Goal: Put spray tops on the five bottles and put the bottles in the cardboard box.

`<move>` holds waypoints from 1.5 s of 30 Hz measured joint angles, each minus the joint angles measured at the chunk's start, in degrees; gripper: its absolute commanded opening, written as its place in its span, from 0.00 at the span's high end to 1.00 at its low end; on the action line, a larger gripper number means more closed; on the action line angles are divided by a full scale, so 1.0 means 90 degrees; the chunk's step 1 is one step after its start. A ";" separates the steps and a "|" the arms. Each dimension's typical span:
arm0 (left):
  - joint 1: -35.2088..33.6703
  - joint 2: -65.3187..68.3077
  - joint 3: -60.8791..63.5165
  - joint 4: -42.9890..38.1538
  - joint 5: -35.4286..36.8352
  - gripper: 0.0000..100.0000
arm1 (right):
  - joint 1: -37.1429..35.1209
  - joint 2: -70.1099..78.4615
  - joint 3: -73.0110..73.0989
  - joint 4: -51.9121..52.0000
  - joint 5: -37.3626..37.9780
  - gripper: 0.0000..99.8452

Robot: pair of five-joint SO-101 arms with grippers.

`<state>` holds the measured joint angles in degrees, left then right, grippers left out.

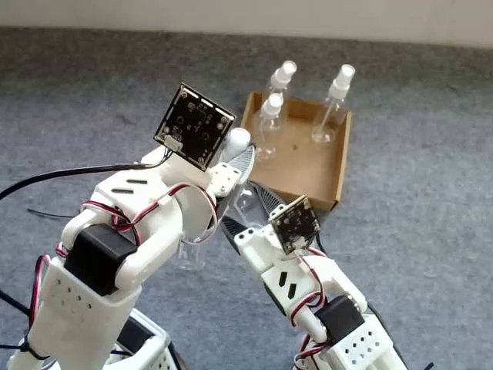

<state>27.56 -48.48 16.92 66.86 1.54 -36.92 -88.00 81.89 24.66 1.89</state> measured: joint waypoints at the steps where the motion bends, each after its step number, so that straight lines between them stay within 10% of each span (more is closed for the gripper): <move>1: 0.0010 0.0000 0.0010 0.0059 0.0010 1.00 | 0.0029 0.0000 0.0000 0.0000 -0.0107 1.00; 10: 0.0010 -0.0088 0.1172 -0.0225 -0.0049 0.99 | 0.0068 0.0020 0.0059 0.0010 -0.0225 1.00; 16: 0.0010 -0.0059 0.1231 -0.0156 -0.0049 0.81 | 0.0068 0.0020 0.0088 0.0010 -0.0225 1.00; 45: -0.0410 -0.0078 0.0400 0.0352 -0.0049 0.83 | 0.0156 -0.0078 0.0088 0.0010 -0.0254 1.00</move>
<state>23.87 -49.19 20.53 70.02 1.10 -35.52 -88.70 82.68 24.75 -0.40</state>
